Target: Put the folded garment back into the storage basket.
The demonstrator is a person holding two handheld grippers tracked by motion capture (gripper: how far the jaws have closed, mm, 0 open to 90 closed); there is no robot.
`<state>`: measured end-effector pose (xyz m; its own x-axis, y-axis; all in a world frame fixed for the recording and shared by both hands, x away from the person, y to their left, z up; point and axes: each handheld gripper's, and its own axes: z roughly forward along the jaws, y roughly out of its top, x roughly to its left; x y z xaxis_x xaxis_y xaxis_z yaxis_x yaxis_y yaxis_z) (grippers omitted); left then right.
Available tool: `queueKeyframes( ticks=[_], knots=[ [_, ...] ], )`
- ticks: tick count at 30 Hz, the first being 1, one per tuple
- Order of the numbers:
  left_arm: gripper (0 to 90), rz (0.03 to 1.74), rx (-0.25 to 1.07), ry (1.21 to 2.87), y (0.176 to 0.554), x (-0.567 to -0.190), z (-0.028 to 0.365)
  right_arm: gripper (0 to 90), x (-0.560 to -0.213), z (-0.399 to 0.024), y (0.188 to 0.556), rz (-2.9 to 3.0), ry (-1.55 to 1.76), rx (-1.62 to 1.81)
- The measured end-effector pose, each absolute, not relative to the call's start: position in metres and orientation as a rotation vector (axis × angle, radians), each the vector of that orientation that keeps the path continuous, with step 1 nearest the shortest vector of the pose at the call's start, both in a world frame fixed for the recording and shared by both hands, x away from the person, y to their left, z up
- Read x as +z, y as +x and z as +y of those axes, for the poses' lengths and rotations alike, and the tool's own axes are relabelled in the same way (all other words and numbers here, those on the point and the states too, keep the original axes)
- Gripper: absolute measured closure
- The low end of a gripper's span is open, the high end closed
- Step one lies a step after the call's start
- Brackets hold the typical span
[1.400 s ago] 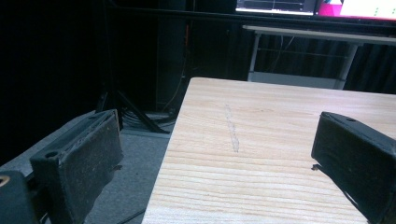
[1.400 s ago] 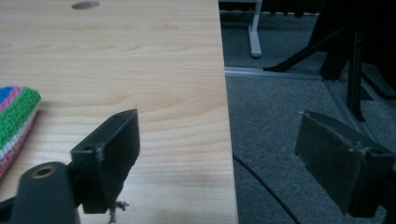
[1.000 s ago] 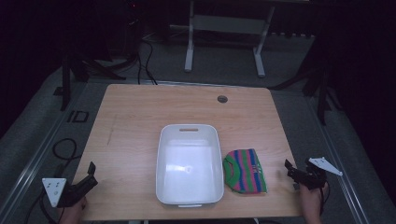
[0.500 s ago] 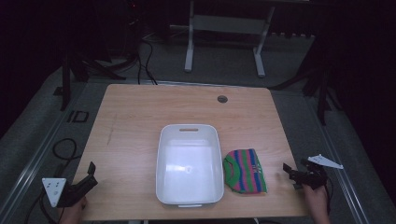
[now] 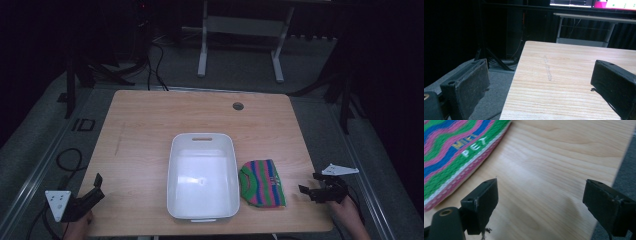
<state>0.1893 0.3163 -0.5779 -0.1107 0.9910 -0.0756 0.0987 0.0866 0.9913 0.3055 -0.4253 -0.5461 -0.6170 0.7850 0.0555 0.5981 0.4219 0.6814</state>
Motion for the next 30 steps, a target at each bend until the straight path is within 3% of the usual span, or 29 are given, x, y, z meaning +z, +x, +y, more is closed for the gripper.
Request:
queueKeyframes(
  ticks=[15,30],
  knots=[
    [2.2,1.402,1.170,1.168,0.189,-0.578,0.317,13.3,-0.534,-0.407,0.310,2.654,0.973,0.918],
    [2.2,1.402,1.167,1.168,0.189,-0.578,0.317,13.8,-0.519,-0.359,0.328,2.884,0.678,0.757]
  ],
)
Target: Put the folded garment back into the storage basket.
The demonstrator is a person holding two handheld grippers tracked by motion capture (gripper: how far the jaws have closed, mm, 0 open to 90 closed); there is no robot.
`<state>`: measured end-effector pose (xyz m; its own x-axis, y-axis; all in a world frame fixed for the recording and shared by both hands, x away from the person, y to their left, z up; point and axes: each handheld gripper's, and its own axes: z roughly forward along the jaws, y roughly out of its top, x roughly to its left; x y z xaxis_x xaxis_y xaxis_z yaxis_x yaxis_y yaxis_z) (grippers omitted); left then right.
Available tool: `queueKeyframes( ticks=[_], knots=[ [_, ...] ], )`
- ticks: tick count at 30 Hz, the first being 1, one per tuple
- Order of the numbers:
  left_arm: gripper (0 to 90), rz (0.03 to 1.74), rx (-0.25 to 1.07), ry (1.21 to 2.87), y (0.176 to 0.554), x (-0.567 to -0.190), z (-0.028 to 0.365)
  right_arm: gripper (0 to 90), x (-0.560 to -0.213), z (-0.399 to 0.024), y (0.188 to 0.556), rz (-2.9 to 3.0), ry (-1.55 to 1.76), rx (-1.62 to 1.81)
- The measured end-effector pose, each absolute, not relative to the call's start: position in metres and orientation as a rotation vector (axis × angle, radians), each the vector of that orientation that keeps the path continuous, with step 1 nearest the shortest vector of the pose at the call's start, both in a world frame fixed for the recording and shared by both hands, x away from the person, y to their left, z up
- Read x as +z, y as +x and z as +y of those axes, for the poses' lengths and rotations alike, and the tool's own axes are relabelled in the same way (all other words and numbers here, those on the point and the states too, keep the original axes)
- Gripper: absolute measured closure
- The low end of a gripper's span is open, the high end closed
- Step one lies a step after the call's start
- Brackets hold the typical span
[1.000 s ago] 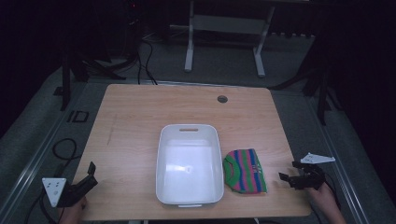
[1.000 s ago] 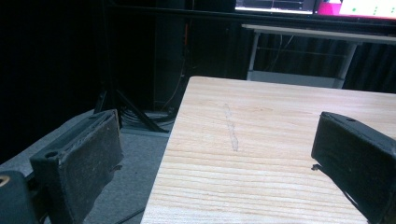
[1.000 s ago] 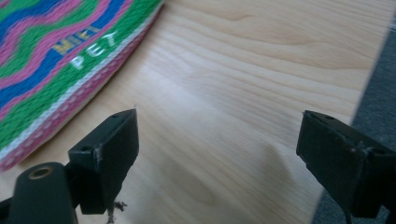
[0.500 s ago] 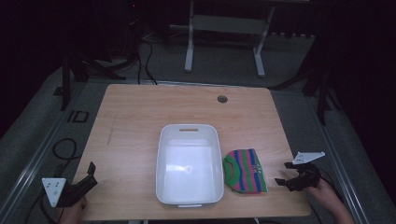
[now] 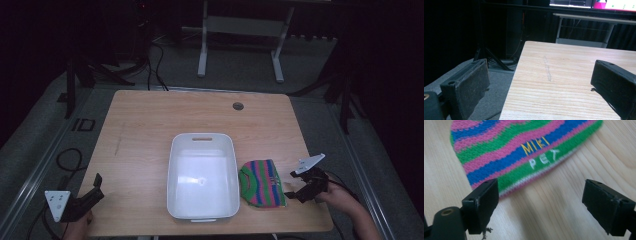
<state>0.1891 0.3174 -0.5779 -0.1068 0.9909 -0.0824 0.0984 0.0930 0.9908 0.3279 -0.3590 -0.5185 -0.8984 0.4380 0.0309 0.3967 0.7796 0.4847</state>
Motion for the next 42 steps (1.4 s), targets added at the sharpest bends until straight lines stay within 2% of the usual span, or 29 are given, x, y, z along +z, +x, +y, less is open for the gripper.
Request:
queueKeyframes(
  ticks=[12,23,27,28,30,42],
  knots=[
    [2.2,1.400,1.162,1.169,0.189,-0.578,0.318,13.5,-0.500,-0.315,0.337,3.037,0.474,0.653],
    [2.2,1.403,1.159,1.168,0.189,-0.578,0.318,12.2,-0.502,-0.277,0.343,3.117,0.310,0.477],
    [2.2,1.401,1.159,1.172,0.189,-0.578,0.318,14.5,-0.505,-0.268,0.346,3.119,0.256,0.419],
    [2.2,1.400,1.157,1.172,0.189,-0.578,0.318,20.5,-0.509,-0.257,0.348,3.121,0.156,0.342],
    [2.2,1.399,1.156,1.172,0.189,-0.578,0.318,22.6,-0.511,-0.250,0.350,3.122,0.109,0.306],
    [2.2,1.393,1.159,1.176,0.189,-0.578,0.318,30.6,-0.517,-0.224,0.364,3.127,-0.089,0.172]
  ],
)
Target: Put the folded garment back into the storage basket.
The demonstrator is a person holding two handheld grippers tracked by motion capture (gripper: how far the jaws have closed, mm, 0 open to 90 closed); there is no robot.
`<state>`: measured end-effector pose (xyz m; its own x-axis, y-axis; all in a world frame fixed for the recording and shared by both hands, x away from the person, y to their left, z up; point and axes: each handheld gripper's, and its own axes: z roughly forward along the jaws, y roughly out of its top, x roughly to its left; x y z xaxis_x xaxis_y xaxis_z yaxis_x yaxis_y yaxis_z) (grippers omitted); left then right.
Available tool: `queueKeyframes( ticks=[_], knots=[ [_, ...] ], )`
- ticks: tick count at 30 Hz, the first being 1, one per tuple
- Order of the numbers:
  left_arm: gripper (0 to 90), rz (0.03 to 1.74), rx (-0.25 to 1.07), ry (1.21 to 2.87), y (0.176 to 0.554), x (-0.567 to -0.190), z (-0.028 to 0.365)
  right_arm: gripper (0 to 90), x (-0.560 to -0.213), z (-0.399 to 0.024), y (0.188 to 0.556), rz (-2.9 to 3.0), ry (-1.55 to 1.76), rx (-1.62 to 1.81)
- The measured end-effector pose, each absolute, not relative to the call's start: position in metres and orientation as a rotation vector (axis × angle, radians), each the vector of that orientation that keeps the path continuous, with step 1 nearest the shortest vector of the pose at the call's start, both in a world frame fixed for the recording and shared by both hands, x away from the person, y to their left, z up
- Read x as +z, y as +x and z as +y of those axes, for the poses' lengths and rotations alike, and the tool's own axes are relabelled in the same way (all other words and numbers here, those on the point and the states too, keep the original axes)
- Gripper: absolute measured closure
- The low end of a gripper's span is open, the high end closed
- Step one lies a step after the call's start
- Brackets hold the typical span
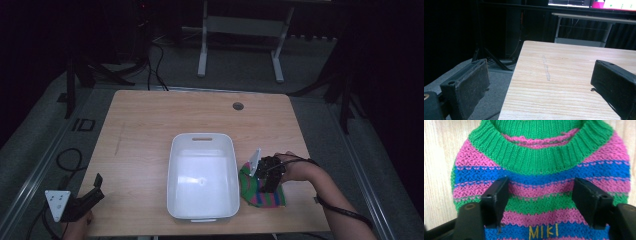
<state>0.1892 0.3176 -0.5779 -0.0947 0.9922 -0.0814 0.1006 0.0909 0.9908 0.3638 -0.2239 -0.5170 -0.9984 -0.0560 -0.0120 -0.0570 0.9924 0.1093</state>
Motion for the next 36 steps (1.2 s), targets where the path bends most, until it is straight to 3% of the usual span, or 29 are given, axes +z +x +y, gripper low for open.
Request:
queueKeyframes(
  ticks=[6,11,13,25,36],
  knots=[
    [2.2,1.392,1.160,1.178,0.189,-0.578,0.317,35.0,-0.523,-0.220,0.365,3.131,-0.109,0.166],
    [2.2,1.392,1.162,1.178,0.189,-0.578,0.317,63.1,-0.521,-0.225,0.360,3.125,-0.092,0.246],
    [2.2,1.392,1.161,1.177,0.189,-0.578,0.317,69.1,-0.521,-0.226,0.359,3.126,-0.082,0.264],
    [2.2,1.396,1.157,1.174,0.189,-0.578,0.318,77.0,-0.518,-0.236,0.357,3.132,-0.004,0.391],
    [2.2,1.396,1.159,1.174,0.189,-0.578,0.318,77.4,-0.480,-0.259,0.356,3.112,0.020,0.599]
  ],
)
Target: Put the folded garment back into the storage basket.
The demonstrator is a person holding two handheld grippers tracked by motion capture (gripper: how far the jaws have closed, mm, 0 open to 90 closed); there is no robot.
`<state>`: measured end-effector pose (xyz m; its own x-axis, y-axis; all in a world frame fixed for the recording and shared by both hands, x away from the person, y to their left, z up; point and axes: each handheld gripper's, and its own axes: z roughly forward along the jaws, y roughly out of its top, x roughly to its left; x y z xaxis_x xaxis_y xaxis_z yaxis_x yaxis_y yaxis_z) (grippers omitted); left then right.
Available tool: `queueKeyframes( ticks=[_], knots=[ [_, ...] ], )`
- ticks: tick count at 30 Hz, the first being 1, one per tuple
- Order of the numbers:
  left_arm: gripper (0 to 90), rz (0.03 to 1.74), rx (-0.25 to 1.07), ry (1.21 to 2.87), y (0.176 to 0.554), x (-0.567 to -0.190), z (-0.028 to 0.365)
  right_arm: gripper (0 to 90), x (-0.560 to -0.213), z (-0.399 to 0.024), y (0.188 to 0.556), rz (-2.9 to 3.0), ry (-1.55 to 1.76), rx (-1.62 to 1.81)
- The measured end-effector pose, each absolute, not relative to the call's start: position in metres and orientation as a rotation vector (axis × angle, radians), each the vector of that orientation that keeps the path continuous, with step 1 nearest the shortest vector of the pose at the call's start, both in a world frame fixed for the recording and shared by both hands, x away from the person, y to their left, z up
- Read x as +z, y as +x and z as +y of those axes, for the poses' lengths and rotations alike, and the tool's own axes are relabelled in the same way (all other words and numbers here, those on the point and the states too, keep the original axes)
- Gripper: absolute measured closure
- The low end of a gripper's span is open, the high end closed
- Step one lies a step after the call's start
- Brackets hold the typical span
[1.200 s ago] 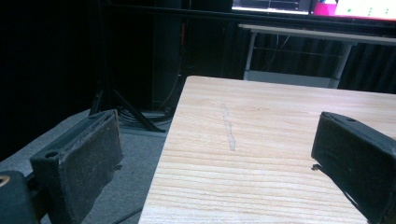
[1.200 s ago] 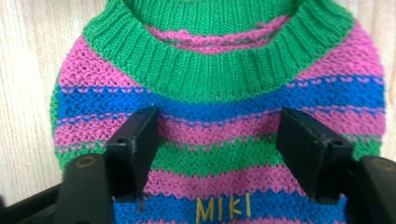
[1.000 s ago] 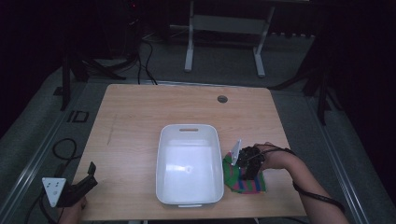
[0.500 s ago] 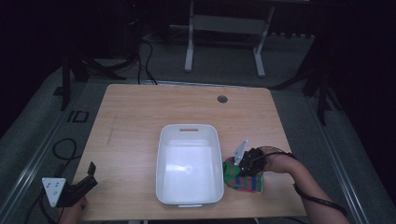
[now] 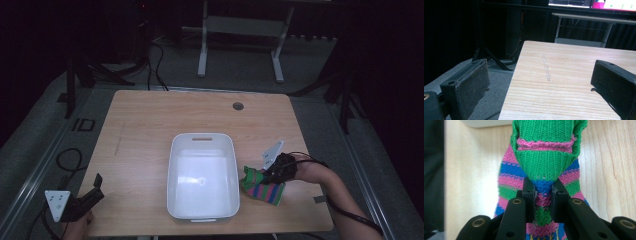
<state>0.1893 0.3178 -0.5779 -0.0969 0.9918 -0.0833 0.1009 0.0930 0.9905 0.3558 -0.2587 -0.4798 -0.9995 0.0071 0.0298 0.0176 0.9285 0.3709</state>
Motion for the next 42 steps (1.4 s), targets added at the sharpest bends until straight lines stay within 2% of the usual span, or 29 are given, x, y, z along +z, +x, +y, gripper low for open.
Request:
queueKeyframes(
  ticks=[10,19,22,42],
  knots=[
    [2.2,1.397,1.160,1.175,0.189,-0.578,0.318,77.4,-0.445,-0.269,0.354,-3.086,-0.050,-0.664],
    [2.2,1.396,1.158,1.175,0.189,-0.578,0.318,77.4,-0.381,-0.268,0.351,-3.146,-0.012,-0.792],
    [2.2,1.396,1.158,1.176,0.189,-0.578,0.318,77.3,-0.371,-0.264,0.350,-3.154,-0.001,-0.784],
    [2.2,1.394,1.151,1.168,0.189,-0.578,0.318,77.3,-0.351,-0.200,0.347,-3.163,0.149,-0.698]
  ],
)
